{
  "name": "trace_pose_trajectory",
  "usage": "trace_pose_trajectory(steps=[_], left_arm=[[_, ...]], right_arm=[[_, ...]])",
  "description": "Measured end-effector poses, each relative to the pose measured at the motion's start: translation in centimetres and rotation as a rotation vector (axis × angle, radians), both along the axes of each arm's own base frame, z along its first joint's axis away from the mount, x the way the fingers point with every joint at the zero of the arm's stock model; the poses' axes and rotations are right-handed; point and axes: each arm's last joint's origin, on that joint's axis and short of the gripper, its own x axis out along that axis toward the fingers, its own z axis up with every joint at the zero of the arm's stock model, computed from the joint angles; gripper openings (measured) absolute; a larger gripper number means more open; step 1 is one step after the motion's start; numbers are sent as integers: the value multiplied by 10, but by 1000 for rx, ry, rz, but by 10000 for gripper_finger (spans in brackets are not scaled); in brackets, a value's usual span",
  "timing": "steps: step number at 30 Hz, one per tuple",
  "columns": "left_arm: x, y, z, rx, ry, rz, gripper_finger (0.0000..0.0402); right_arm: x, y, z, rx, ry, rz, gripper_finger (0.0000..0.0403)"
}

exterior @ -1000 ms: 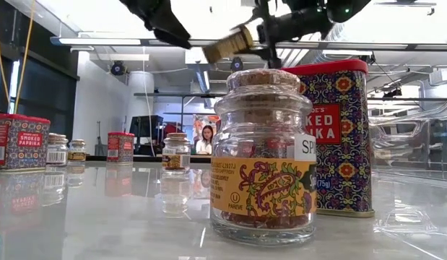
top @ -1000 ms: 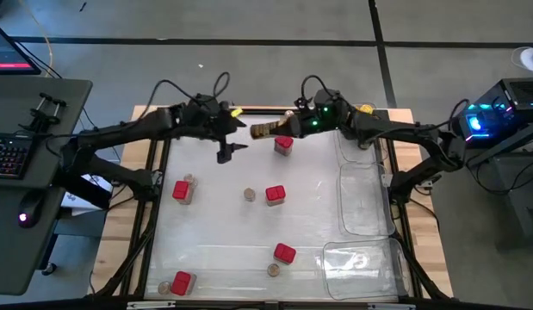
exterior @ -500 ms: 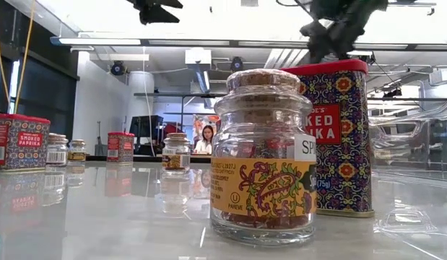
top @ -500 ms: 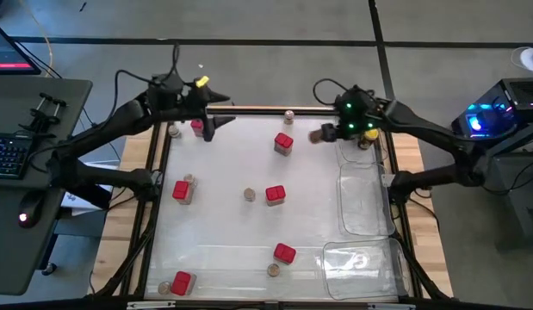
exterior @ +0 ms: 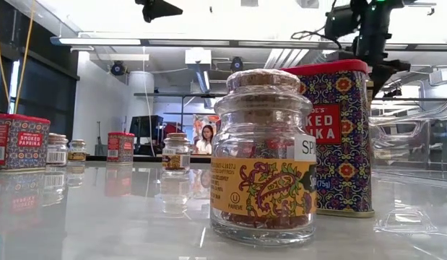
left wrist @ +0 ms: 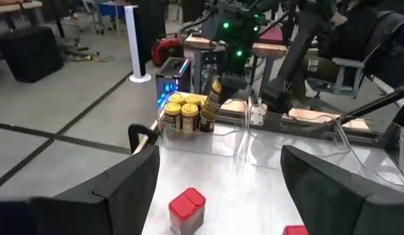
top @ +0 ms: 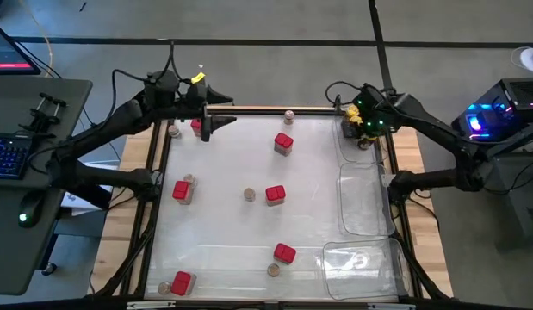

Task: Sort spices by type
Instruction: Put the yellow seasoning bottle into the top transparent bin

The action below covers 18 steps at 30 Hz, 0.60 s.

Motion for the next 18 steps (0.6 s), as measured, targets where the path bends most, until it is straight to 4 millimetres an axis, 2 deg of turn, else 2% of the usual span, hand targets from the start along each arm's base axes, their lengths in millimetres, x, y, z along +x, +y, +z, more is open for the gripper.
trace_pose_trajectory(steps=[5,10,14,18], left_arm=[[-1,0,-23,-61,-56,24,303],[-6,-2,-48,-157,-100,50,303],[-12,-6,-51,-172,-99,65,303],[-15,-7,-49,-161,-106,70,303]], right_arm=[[2,-10,-9,72,7,-4,209],[13,-28,-31,202,33,42,209],[14,-39,-46,215,143,34,209],[13,-50,-55,228,166,15,209]])
